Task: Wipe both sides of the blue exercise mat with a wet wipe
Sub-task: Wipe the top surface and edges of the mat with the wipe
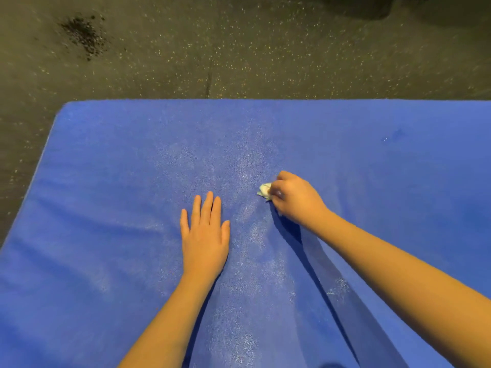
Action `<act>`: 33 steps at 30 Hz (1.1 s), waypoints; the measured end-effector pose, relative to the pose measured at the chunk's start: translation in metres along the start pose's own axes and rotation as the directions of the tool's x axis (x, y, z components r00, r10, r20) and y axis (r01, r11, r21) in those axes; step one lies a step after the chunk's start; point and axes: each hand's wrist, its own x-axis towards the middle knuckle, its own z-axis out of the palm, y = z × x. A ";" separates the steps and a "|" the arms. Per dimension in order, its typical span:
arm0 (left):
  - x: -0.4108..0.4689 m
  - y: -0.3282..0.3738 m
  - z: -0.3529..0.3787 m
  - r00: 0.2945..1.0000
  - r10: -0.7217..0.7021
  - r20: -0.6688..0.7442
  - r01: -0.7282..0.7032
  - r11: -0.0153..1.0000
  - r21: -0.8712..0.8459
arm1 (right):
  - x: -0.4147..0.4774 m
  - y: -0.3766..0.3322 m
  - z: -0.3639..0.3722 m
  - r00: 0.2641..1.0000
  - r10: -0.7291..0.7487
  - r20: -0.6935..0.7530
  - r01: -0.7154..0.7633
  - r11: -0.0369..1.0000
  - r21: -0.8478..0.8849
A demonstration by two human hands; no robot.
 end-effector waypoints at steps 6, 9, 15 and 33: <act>-0.004 0.001 0.001 1.000 -0.015 -0.016 0.014 1.000 -0.016 | -0.059 -0.028 0.031 0.988 -0.145 -0.053 0.151 0.979 0.138; -0.006 0.000 0.000 1.000 0.005 -0.005 -0.005 1.000 -0.012 | -0.073 -0.012 0.025 0.964 -0.265 0.020 0.262 0.962 0.077; -0.009 0.004 -0.009 0.997 -0.018 0.080 0.018 1.000 0.000 | -0.079 -0.013 0.025 0.991 0.082 -0.110 -0.071 0.993 0.099; -0.100 -0.005 -0.048 0.830 0.138 0.540 -0.265 0.950 0.165 | -0.127 -0.005 0.030 0.993 0.066 -0.094 -0.058 0.994 0.088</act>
